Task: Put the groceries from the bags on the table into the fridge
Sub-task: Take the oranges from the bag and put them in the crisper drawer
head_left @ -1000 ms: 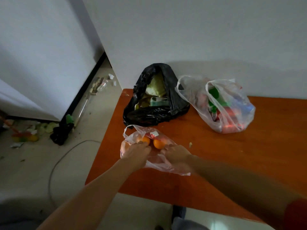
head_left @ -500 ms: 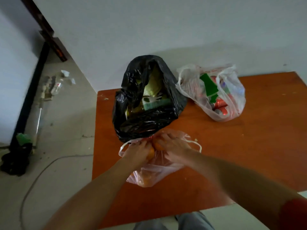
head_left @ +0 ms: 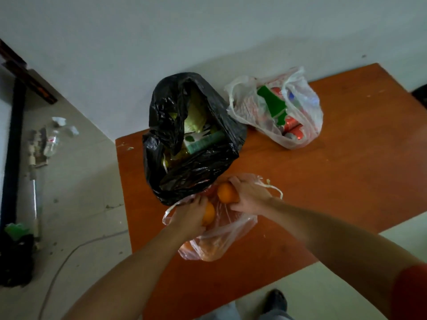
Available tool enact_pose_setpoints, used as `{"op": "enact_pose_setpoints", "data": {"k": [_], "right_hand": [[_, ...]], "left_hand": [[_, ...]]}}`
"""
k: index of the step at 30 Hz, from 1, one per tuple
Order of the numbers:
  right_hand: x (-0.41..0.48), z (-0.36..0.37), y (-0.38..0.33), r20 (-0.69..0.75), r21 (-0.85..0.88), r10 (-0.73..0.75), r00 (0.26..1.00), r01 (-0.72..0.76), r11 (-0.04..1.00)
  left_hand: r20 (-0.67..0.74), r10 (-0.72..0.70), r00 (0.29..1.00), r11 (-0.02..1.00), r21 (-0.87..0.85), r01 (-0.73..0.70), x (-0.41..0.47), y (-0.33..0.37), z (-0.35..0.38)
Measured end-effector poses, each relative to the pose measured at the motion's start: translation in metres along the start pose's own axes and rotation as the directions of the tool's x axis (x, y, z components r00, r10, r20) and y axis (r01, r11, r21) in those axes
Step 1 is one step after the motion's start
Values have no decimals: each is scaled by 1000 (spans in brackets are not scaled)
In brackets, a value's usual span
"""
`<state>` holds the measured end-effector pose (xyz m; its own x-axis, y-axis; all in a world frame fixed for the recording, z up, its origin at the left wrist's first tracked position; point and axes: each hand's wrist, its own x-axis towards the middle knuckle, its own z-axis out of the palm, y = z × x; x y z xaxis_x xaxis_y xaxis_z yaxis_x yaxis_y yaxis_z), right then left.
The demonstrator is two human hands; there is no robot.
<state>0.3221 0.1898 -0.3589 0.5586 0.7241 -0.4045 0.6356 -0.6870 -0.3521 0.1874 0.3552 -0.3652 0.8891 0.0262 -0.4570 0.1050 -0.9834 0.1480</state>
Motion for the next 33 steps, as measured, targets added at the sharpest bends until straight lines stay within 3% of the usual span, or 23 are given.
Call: {"op": "enact_pose_setpoints", "data": {"k": [8, 11, 18, 23, 27, 33], "right_hand": [[-81, -50, 27, -328, 274, 41, 944, 54, 960], [-125, -68, 51, -428, 255, 46, 903, 72, 964], [-270, -81, 139, -529, 336, 316, 788, -148, 930], [-392, -68, 206, -537, 394, 479, 694, -296, 870], [-480, -70, 259, -568, 400, 590, 574, -434, 807], [-571, -70, 352, -598, 473, 711, 370, -553, 686]], "left_hand": [[-82, 42, 996, 998, 49, -38, -18, 42, -59], [-160, 103, 982, 991, 101, -87, -18, 80, -81], [-265, 300, 916, 948, 193, -255, -12, 224, -113], [-261, 492, 830, 863, 272, -426, -6, 355, -118], [-218, 619, 755, 775, 325, -542, 4, 462, -115], [-118, 813, 570, 562, 412, -717, 50, 615, -122]]}}
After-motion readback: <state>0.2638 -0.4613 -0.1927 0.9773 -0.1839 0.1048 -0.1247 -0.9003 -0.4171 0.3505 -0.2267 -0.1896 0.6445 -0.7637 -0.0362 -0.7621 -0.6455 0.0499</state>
